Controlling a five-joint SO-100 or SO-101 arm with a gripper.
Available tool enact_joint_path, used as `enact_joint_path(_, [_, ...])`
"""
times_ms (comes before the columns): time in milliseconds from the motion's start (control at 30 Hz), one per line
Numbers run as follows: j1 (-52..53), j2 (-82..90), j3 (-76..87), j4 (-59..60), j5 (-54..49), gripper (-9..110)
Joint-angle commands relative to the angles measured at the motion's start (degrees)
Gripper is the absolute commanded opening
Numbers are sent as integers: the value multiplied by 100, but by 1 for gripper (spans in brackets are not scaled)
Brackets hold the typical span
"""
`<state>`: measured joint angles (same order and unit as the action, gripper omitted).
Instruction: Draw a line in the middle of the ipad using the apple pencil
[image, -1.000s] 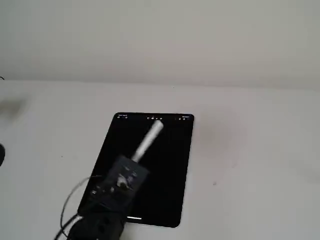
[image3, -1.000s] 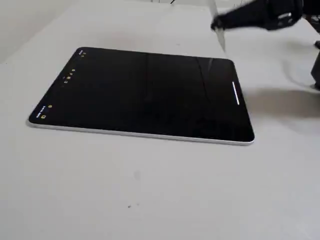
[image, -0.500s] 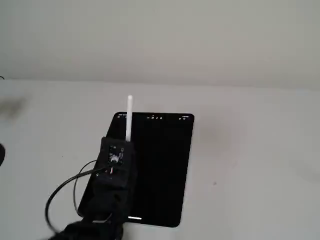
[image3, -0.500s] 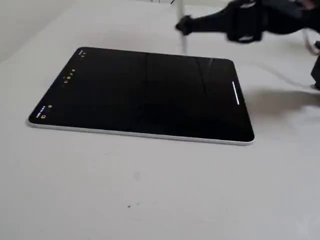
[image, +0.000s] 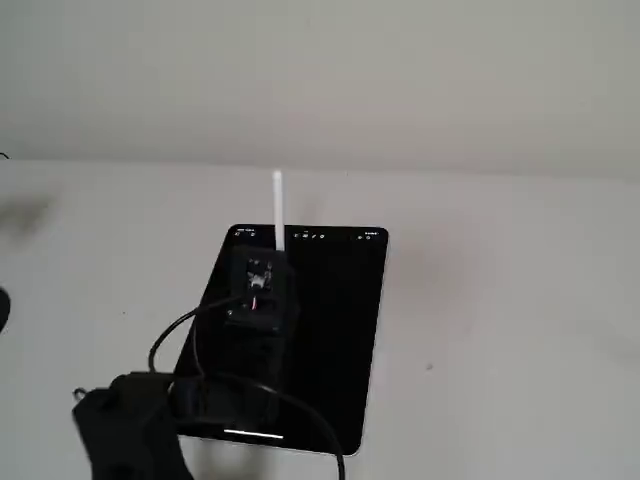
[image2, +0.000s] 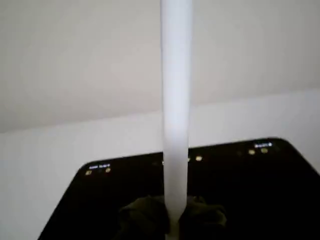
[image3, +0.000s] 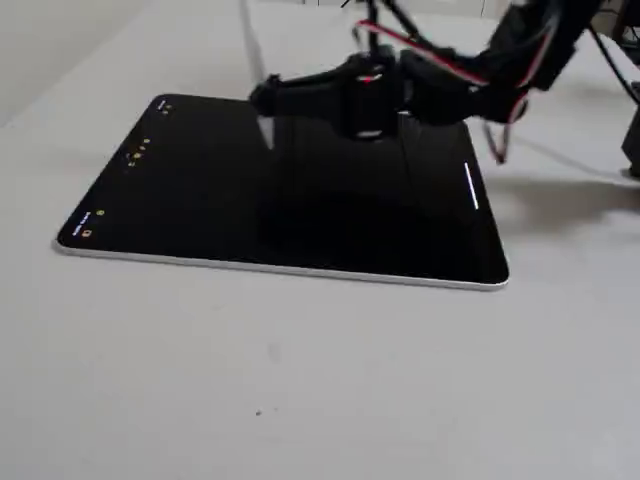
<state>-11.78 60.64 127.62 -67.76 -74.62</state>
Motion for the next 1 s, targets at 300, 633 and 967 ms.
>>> enact_joint_path(300, [185, -580, -1389, 325, -158, 0])
enact_joint_path(633, [141, -765, -1345, 281, -281, 0])
enact_joint_path(967, [132, -738, -1116, 211, -316, 0])
